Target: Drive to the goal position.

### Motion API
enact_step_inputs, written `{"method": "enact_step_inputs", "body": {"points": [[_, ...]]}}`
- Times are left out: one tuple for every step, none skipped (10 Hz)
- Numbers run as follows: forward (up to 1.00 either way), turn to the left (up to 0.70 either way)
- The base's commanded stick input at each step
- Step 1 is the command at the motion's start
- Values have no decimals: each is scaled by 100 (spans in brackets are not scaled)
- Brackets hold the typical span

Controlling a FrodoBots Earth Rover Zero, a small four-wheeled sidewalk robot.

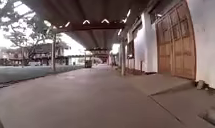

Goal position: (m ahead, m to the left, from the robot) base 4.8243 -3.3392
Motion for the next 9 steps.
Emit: {"method": "enact_step_inputs", "body": {"points": [[70, 0], [70, 0], [70, 0], [70, 0], [70, 0], [70, 0], [70, 0], [70, 0], [70, 0]]}}
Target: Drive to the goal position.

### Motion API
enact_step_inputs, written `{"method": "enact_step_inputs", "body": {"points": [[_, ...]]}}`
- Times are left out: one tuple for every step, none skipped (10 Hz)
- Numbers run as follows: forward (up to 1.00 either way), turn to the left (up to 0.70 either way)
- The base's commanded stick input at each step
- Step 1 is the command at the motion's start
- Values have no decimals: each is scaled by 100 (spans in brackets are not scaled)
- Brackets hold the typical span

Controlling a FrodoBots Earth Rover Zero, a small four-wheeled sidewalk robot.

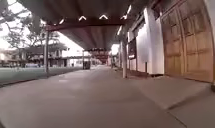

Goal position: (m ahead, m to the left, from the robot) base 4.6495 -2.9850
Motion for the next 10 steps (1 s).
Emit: {"method": "enact_step_inputs", "body": {"points": [[70, 0], [70, 0], [70, 0], [70, 0], [70, 0], [70, 0], [70, 0], [70, 0], [70, 0], [70, 0]]}}
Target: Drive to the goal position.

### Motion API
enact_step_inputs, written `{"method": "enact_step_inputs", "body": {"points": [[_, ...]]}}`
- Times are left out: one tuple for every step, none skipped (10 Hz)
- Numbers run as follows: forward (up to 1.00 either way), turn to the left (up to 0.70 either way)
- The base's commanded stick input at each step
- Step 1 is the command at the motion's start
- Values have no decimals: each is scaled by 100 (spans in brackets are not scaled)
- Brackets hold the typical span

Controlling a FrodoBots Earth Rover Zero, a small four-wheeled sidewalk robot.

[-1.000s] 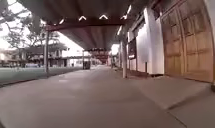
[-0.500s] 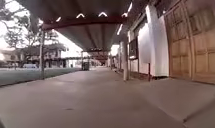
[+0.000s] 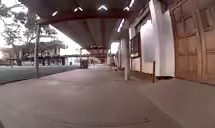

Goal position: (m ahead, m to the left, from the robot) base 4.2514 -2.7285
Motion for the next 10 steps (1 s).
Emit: {"method": "enact_step_inputs", "body": {"points": [[70, 0], [70, 0], [70, 0], [70, 0], [70, 0], [70, 0], [70, 0], [70, 0], [70, 0], [70, 0]]}}
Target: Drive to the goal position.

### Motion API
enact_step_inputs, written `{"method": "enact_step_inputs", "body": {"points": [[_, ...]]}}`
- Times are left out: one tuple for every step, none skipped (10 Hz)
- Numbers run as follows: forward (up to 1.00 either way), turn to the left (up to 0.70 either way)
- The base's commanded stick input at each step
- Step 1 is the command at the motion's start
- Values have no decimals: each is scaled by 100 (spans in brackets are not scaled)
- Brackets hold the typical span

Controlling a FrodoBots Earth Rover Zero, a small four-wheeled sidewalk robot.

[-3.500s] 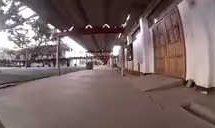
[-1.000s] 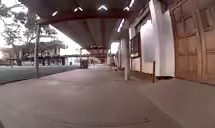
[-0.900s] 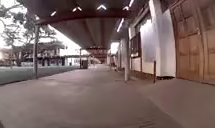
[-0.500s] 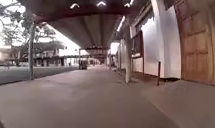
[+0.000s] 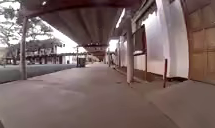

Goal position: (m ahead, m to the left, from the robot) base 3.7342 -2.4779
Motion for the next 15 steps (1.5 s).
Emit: {"method": "enact_step_inputs", "body": {"points": [[70, 0], [70, 0], [70, 0], [70, 0], [70, 0], [70, 0], [70, 0], [70, 0], [70, 0], [70, 0], [70, 0], [70, 0], [70, 0], [70, 5], [70, 15]]}}
